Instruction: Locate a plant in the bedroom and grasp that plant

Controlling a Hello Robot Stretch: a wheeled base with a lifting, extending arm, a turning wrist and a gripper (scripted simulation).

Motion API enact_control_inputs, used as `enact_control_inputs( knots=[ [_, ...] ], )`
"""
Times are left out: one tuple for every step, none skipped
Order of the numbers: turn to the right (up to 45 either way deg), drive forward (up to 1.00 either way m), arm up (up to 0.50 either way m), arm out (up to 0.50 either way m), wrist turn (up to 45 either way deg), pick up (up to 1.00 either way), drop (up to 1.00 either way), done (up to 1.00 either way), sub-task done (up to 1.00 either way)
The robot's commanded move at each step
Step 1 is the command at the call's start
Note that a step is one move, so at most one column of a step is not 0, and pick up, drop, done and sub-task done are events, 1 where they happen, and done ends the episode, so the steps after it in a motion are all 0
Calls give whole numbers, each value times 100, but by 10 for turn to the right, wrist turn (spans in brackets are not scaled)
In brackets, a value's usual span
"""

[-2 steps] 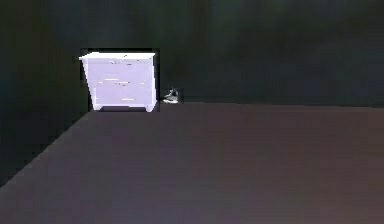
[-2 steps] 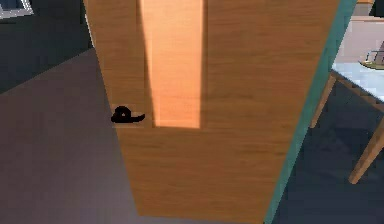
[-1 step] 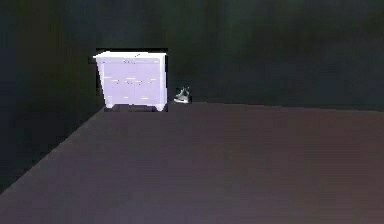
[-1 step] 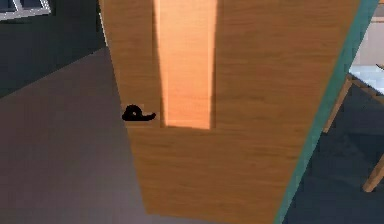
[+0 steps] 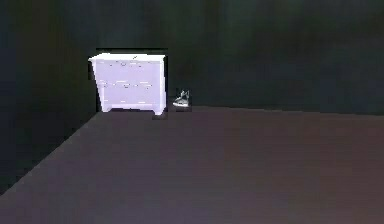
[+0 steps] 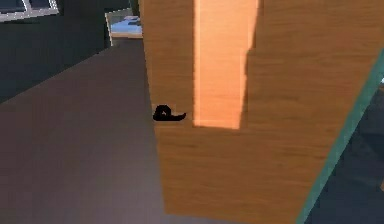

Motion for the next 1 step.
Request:
enact_control_inputs(
  knots=[
    [60,0,0,0,0,0,0,0,0]
  ],
)
